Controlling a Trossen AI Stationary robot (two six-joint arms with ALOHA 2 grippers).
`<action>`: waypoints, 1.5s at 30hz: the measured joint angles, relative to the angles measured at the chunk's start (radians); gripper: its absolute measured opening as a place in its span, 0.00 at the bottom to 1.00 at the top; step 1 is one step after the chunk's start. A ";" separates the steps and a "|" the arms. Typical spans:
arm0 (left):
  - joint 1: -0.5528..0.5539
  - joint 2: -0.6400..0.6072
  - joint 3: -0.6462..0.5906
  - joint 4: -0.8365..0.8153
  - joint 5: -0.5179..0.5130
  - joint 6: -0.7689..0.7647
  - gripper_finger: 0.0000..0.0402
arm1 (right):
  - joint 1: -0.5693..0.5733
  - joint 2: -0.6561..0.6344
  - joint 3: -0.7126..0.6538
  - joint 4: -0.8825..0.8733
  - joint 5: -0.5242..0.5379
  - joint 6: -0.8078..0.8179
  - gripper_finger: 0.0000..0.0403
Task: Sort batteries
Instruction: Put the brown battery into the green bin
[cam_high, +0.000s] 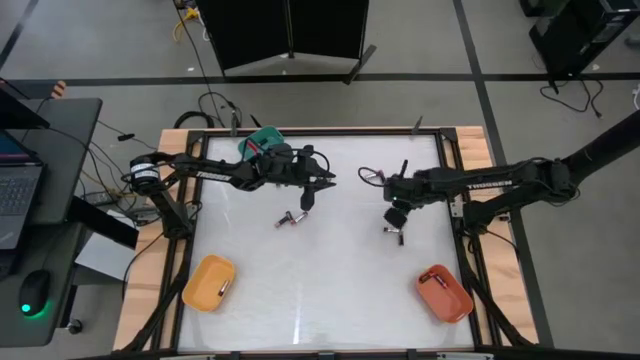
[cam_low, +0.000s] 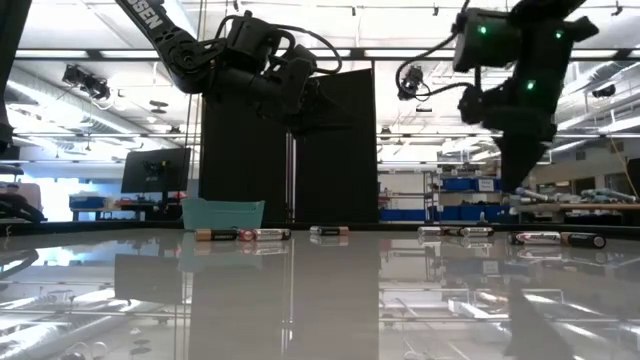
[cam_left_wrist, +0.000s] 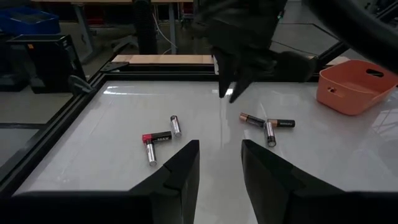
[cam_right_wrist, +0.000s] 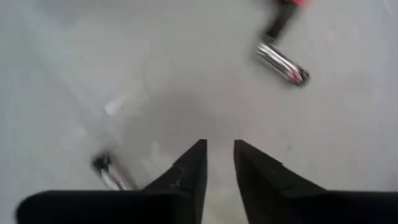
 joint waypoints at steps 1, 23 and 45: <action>0.000 0.000 0.000 0.000 0.000 0.000 0.32 | 0.006 0.000 0.005 0.000 -0.020 -0.092 0.28; 0.000 0.000 0.000 -0.008 0.000 0.025 0.32 | 0.168 0.127 -0.023 -0.036 -0.170 -0.544 0.46; 0.000 0.000 0.000 -0.007 0.000 0.029 0.32 | 0.189 0.298 -0.016 -0.059 -0.070 -0.581 0.38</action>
